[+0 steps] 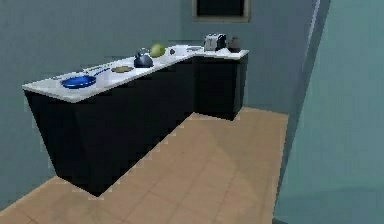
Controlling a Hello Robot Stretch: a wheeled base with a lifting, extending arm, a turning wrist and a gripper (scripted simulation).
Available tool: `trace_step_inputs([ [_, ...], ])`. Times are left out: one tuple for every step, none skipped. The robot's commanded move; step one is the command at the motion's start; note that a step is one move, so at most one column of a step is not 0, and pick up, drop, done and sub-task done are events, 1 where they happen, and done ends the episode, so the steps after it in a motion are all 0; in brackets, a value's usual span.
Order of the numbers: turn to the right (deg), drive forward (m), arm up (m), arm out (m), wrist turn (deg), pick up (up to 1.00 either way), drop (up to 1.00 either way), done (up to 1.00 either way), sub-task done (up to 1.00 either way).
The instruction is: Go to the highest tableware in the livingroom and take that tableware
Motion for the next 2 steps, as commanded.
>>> trace_step_inputs([
  [45.0,0.0,0.0,0.0,0.0,0.0,0.0,0.0,0.0],
  [39.0,0.0,0.0,0.0,0.0,0.0,0.0,0.0,0.0],
])
